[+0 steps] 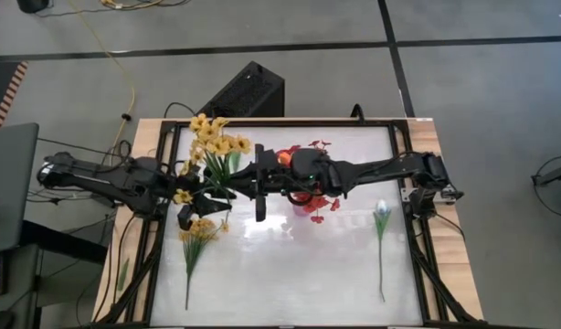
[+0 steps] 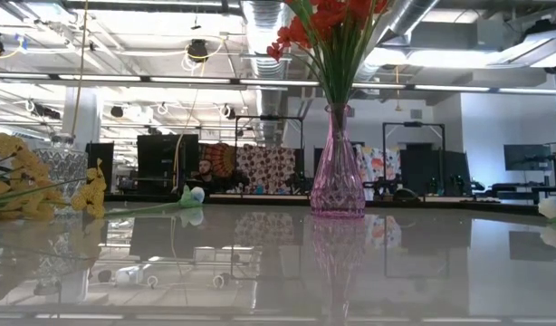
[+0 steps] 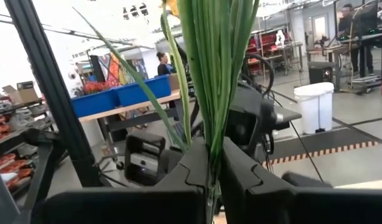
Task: Sort flowers into vase by color
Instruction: Put the top yellow flowers into the transparent vase
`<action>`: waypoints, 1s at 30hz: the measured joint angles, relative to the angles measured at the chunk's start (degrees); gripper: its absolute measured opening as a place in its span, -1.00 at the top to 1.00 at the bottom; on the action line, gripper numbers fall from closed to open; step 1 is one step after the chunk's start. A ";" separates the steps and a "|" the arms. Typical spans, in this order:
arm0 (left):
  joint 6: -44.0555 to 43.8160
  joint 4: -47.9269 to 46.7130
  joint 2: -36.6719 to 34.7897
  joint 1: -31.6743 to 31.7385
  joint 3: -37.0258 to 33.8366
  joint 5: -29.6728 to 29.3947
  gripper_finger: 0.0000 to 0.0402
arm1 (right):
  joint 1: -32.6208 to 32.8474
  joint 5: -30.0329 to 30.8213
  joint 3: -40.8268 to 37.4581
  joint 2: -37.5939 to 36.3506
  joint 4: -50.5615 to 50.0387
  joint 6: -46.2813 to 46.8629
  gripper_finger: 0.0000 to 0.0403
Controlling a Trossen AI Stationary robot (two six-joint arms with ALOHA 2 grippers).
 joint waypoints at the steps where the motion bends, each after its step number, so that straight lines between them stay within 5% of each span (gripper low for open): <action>1: 0.39 -0.32 -0.47 0.02 0.00 -0.21 0.34 | 0.00 0.00 0.00 0.00 -0.19 0.01 0.78; 9: 2.41 -3.37 -3.90 0.01 0.00 -5.39 0.44 | 0.07 0.01 0.00 0.00 -1.08 -0.03 0.78; 16: 2.32 -3.14 -2.63 0.00 0.00 -5.86 0.70 | -0.13 0.15 0.00 -0.01 -1.31 -0.13 0.78; 22: 2.36 -2.94 -1.56 0.02 0.00 -5.66 0.74 | -0.70 0.13 0.00 -0.01 -1.26 0.00 0.78; 30: 7.88 -2.96 -2.40 0.00 0.00 -6.73 0.97 | -0.74 0.17 0.00 -0.01 -1.25 0.04 0.57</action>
